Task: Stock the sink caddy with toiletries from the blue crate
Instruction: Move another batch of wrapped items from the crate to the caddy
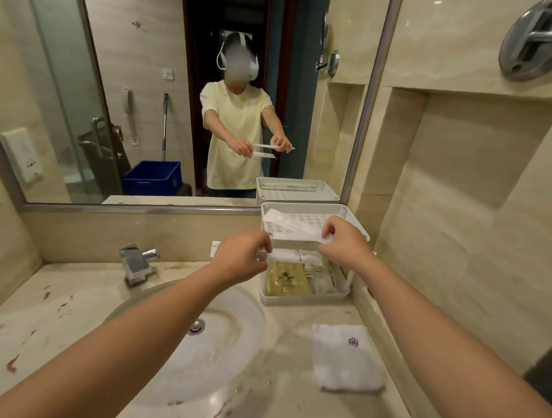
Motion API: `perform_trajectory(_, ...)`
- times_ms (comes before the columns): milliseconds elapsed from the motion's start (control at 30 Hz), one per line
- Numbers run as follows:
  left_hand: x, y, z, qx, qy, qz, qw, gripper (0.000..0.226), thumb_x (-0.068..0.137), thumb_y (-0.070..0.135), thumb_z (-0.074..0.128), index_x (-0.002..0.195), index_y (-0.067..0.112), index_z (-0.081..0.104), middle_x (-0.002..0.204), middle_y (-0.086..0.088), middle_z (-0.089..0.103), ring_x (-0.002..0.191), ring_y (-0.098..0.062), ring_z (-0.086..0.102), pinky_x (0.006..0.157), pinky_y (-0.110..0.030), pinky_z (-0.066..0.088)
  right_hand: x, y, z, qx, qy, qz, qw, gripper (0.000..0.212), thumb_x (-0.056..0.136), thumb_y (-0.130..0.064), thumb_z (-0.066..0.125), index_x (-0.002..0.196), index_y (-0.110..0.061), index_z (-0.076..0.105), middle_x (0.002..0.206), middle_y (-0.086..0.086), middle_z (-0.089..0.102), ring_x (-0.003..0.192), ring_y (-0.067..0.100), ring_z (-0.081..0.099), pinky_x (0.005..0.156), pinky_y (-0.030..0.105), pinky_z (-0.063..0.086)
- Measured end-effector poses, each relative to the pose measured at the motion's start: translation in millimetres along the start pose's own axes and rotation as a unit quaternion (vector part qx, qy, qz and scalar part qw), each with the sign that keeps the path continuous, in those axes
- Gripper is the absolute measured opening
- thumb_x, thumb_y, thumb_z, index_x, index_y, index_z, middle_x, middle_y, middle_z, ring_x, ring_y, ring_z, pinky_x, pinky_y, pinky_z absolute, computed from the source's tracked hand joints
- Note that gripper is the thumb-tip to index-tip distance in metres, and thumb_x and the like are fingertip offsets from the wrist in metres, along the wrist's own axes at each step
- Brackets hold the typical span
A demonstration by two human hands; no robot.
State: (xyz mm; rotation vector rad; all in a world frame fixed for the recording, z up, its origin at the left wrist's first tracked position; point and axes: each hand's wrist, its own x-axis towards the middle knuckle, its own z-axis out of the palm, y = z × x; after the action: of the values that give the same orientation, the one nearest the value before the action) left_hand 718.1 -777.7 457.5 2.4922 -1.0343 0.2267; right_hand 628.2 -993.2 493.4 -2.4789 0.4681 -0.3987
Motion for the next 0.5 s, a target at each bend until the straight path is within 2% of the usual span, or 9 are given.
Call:
perform_trajectory(167, 61, 5, 17, 0.014, 0.003, -0.013, 1.0, 0.023, 0.08, 0.027, 0.069, 0.101, 0.031, 0.059, 0.109, 0.009, 0.067, 0.099, -0.013, 0.062, 0.079, -0.033, 0.055, 61, 24, -11, 0.017, -0.009, 0.001, 1.0, 0.021, 0.067, -0.018, 0.061, 0.081, -0.029, 0.05, 0.084, -0.005, 0.057, 0.078, 0.021, 0.058, 0.07, 0.041, 0.051)
perform_trajectory(300, 107, 9, 37, 0.026, 0.001, -0.024, 0.999, 0.025, 0.079, 0.025, 0.069, 0.101, 0.031, 0.06, 0.107, 0.008, 0.068, 0.096, -0.013, 0.062, 0.077, -0.033, 0.056, 101, 44, -15, 0.022, -0.024, 0.008, 0.999, 0.023, 0.068, -0.014, 0.062, 0.082, -0.029, 0.05, 0.086, -0.003, 0.058, 0.08, 0.023, 0.059, 0.077, 0.046, 0.055)
perform_trajectory(500, 163, 12, 75, 0.024, -0.014, -0.035, 0.999, 0.022, 0.081, 0.024, 0.065, 0.101, 0.03, 0.061, 0.106, 0.009, 0.067, 0.096, -0.012, 0.061, 0.075, -0.029, 0.053, 151, 72, -14, 0.024, -0.048, 0.004, 0.999, 0.023, 0.069, -0.009, 0.061, 0.083, -0.025, 0.051, 0.091, 0.0, 0.056, 0.082, 0.026, 0.058, 0.075, 0.044, 0.053)
